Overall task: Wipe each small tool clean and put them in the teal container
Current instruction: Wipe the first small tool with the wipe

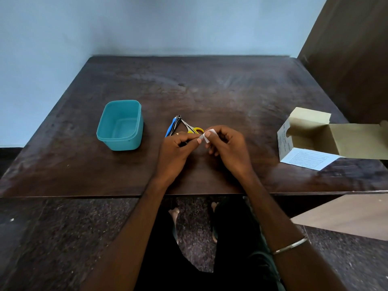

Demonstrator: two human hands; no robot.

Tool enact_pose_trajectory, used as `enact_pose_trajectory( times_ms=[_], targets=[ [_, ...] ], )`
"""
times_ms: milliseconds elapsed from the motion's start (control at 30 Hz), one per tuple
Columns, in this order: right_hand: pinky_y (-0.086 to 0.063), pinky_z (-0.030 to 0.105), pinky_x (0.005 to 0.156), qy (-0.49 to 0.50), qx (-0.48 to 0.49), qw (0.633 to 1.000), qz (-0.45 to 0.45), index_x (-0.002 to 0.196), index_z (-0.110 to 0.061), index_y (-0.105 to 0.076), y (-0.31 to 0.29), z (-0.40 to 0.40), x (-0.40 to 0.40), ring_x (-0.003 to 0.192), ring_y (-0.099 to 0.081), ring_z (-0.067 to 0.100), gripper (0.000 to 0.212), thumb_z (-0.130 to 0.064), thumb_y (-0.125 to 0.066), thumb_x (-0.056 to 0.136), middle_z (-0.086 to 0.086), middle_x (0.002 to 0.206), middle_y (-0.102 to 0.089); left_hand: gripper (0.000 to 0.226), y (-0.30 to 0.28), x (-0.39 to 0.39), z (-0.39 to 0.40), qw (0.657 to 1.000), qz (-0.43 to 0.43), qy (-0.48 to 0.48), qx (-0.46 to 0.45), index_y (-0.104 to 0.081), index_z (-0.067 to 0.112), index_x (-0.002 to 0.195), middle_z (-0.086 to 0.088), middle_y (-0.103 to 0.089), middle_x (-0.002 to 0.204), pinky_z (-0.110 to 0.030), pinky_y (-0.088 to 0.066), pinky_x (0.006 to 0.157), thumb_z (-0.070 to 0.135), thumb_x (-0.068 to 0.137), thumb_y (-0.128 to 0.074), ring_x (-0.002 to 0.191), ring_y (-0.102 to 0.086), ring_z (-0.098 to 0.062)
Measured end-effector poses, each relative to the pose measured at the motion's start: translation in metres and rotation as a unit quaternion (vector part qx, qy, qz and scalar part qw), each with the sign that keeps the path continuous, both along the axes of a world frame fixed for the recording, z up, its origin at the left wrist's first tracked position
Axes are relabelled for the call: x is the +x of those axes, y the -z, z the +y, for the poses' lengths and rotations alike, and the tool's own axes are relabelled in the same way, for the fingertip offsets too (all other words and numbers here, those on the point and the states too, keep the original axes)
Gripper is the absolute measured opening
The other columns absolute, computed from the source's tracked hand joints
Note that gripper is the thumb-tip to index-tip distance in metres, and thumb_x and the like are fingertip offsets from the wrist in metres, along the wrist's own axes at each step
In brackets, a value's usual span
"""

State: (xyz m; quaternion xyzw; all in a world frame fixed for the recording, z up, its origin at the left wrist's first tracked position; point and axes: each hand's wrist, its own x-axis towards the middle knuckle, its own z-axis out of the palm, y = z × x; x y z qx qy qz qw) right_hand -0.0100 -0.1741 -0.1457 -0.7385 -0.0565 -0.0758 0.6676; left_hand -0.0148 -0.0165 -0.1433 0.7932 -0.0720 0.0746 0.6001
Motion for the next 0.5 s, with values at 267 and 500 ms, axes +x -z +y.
enact_pose_trajectory(
  times_ms=[267,500],
  targets=[
    [-0.043,0.017,0.05,0.002,-0.017,1.0,0.007,0.088,-0.005,-0.067,0.0011,0.001,0.0008,0.053,-0.057,0.014,0.015,-0.008,-0.056,0.099,0.009,0.07,-0.066,0.02,0.0014,-0.001,0.0,1.0,-0.009,0.002,0.015,-0.076,0.015,0.107,0.006,-0.074,0.095,-0.013,-0.047,0.067,0.015,0.087,-0.072,0.077,-0.064,0.001],
    [-0.043,0.02,0.048,0.012,0.0,1.0,0.011,0.091,0.004,-0.067,-0.0011,0.0014,0.0006,0.053,-0.058,0.018,0.019,-0.01,-0.057,0.099,0.012,0.069,-0.066,0.019,0.0047,-0.0032,-0.0006,0.988,-0.116,-0.05,0.092,-0.075,0.019,0.101,0.007,-0.074,0.097,-0.033,-0.056,0.082,0.015,0.083,-0.075,0.089,-0.068,-0.008]
  ],
)
